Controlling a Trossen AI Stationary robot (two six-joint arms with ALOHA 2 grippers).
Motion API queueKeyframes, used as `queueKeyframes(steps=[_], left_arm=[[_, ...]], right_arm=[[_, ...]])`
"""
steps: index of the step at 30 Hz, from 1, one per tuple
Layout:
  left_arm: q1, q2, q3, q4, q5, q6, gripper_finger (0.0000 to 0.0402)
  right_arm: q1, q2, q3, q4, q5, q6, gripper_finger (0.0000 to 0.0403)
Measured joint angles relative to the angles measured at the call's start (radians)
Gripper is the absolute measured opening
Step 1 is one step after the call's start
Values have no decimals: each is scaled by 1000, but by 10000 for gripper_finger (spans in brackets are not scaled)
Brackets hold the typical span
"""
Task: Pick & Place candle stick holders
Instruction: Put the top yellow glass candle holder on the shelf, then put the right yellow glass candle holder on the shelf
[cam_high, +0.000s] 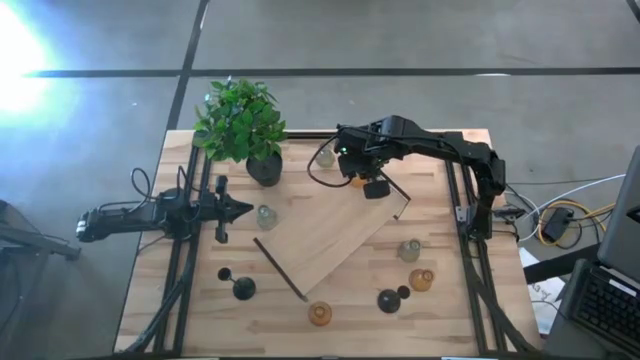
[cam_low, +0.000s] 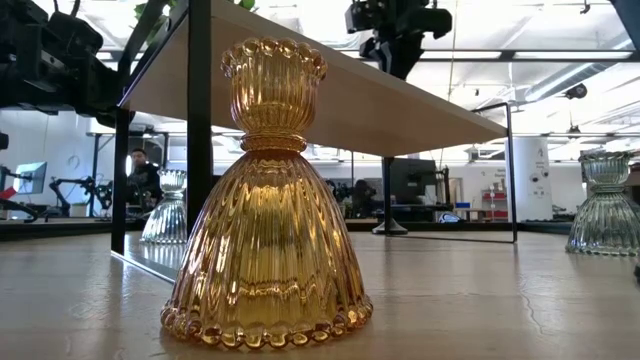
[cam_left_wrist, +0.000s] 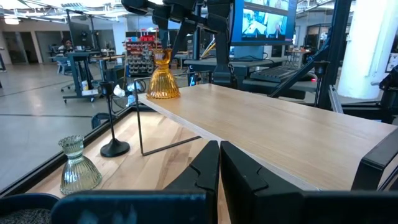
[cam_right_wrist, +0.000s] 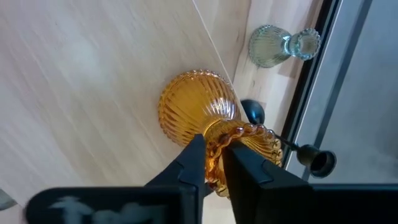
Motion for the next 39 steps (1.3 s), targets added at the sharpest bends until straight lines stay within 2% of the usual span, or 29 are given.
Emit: queueKeyframes(steps=[4, 15, 29, 34, 39], left_arm=[[0, 0, 0, 0, 0, 0, 19], [0, 0, 0, 0, 0, 0, 19], [0, 0, 0, 0, 0, 0, 19], [0, 0, 0, 0, 0, 0, 19], [0, 0, 0, 0, 0, 0, 19]], right_arm=[[0, 1, 0, 1, 0, 0, 81], [0, 1, 1, 25, 6, -7, 98], [11, -7, 6, -7, 33, -2, 158], [31, -10, 56, -18, 34, -2, 161], [56, -11, 170, -49, 62, 8, 154]])
